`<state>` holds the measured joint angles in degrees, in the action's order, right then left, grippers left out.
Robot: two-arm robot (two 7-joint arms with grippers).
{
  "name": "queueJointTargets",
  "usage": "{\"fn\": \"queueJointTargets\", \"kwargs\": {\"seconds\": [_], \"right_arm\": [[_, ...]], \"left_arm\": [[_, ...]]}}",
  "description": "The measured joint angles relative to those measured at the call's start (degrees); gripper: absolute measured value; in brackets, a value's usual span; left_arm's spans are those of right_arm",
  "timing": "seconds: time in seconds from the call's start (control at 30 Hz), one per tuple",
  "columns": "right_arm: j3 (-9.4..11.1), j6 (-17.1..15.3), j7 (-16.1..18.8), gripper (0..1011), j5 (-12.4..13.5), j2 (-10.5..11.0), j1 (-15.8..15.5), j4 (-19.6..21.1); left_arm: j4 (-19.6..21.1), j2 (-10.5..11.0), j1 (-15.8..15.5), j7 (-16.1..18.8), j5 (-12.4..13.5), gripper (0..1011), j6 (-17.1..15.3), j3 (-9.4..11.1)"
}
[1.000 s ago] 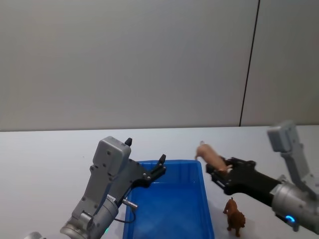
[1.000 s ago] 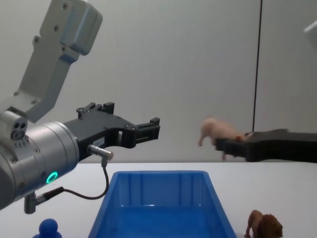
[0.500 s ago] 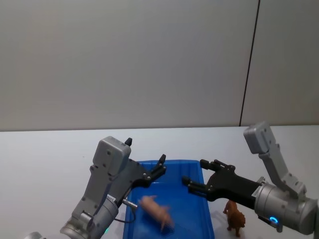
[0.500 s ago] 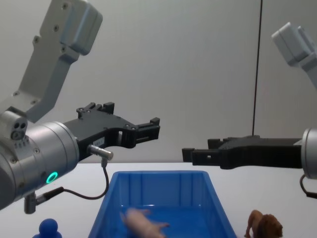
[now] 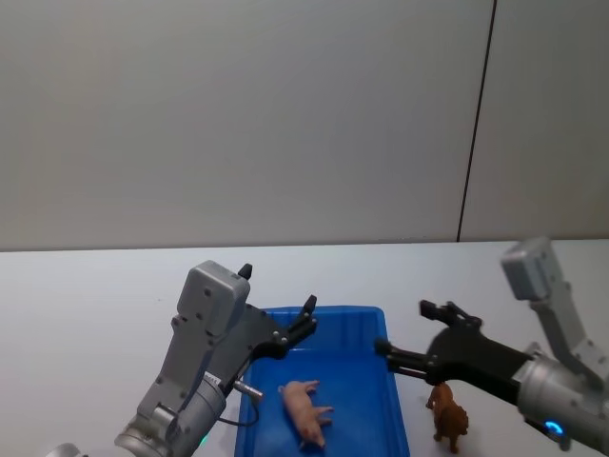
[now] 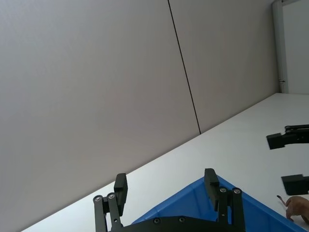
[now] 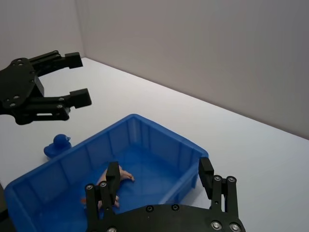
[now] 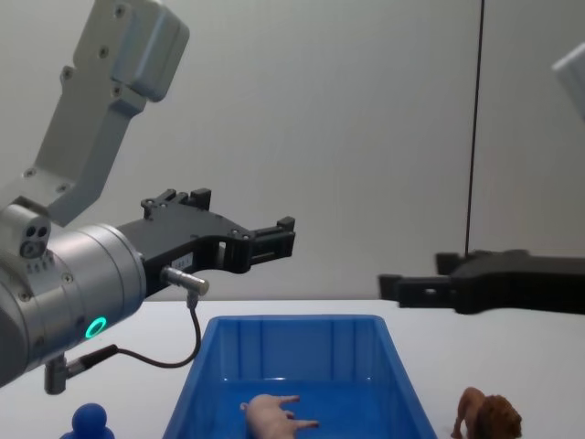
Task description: Pick up the two dolls from the table and place them into the box.
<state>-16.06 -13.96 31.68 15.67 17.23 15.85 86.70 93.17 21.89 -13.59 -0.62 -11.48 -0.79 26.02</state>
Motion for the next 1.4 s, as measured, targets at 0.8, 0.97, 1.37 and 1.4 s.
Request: {"fn": "queueJointTargets", "kwargs": {"seconds": [0.8,0.97,1.37,1.4], "right_arm": [[2.24,-0.07,-5.73,1001,5.92,6.24,-10.14,5.95],[2.01,-0.71,-6.63,1001,6.09,6.46,-11.14,5.88],[1.17,-1.73,-8.52,1001,5.18,6.08,-11.81,4.19],[1.13,-1.78,-8.62,1001,5.12,6.03,-11.79,4.04]], "left_arm": [[0.00,0.00,0.00,0.00,0.00,1002,0.00,0.00],[0.00,0.00,0.00,0.00,0.00,1002,0.00,0.00],[0.00,0.00,0.00,0.00,0.00,1002,0.00,0.00],[0.00,0.00,0.00,0.00,0.00,1002,0.00,0.00]]}}
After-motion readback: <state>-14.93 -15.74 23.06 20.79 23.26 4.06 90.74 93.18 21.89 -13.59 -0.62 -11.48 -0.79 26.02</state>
